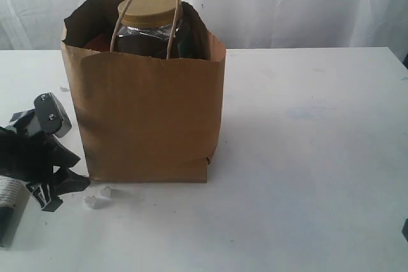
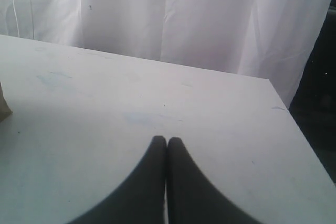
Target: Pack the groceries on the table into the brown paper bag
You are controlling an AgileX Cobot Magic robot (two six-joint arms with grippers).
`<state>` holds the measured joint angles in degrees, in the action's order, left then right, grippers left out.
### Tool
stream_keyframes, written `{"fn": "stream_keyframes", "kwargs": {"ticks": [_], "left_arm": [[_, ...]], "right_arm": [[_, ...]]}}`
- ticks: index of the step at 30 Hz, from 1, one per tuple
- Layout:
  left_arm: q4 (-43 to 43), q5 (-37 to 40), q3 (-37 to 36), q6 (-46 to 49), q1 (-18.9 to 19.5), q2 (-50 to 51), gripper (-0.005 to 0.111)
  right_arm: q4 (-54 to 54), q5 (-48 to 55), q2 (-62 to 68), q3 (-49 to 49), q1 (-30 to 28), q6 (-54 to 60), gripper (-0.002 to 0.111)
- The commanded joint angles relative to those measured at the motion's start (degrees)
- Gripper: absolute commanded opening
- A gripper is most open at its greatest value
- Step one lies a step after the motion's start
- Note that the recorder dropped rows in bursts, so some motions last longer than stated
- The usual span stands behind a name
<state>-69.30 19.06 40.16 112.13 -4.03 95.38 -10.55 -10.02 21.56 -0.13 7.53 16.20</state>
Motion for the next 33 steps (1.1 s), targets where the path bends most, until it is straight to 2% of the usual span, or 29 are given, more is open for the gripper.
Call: {"fn": "stream_keyframes", "kwargs": {"ticks": [1, 6, 10, 13, 17, 18, 26, 30, 33], "left_arm": [[-1.34, 1.15, 0.62, 9.24, -0.14, 2.91, 0.060], [-1.34, -1.89, 0.62, 9.24, -0.14, 5.13, 0.060], [-1.34, -1.32, 0.62, 9.24, -0.14, 6.40, 0.051], [-1.34, -1.34, 0.62, 9.24, -0.14, 7.01, 0.035], [-1.34, -2.49, 0.62, 9.24, -0.14, 7.01, 0.002], [-1.34, -3.12, 0.62, 9.11, -0.14, 7.01, 0.000], [-11.62, -11.17, 0.62, 6.12, -0.14, 4.53, 0.000], [-13.39, -11.57, 0.62, -5.44, -0.14, -0.13, 0.000], [-13.39, -11.44, 0.62, -10.19, -0.14, -4.66, 0.000]], "right_arm": [[-0.12, -0.32, 0.22, 0.13, 0.11, 0.58, 0.000], [-0.12, -0.32, 0.22, 0.13, 0.11, 0.58, 0.000], [-0.17, -0.32, 0.22, 0.13, 0.11, 0.58, 0.000], [-0.17, -0.32, 0.22, 0.13, 0.11, 0.58, 0.000], [-0.17, -0.32, 0.22, 0.13, 0.11, 0.58, 0.000], [-0.17, -0.32, 0.22, 0.13, 0.11, 0.58, 0.000], [-0.17, -0.32, 0.22, 0.13, 0.11, 0.58, 0.000], [-0.17, -0.32, 0.22, 0.13, 0.11, 0.58, 0.000], [-0.17, -0.32, 0.22, 0.13, 0.11, 0.58, 0.000]]}}
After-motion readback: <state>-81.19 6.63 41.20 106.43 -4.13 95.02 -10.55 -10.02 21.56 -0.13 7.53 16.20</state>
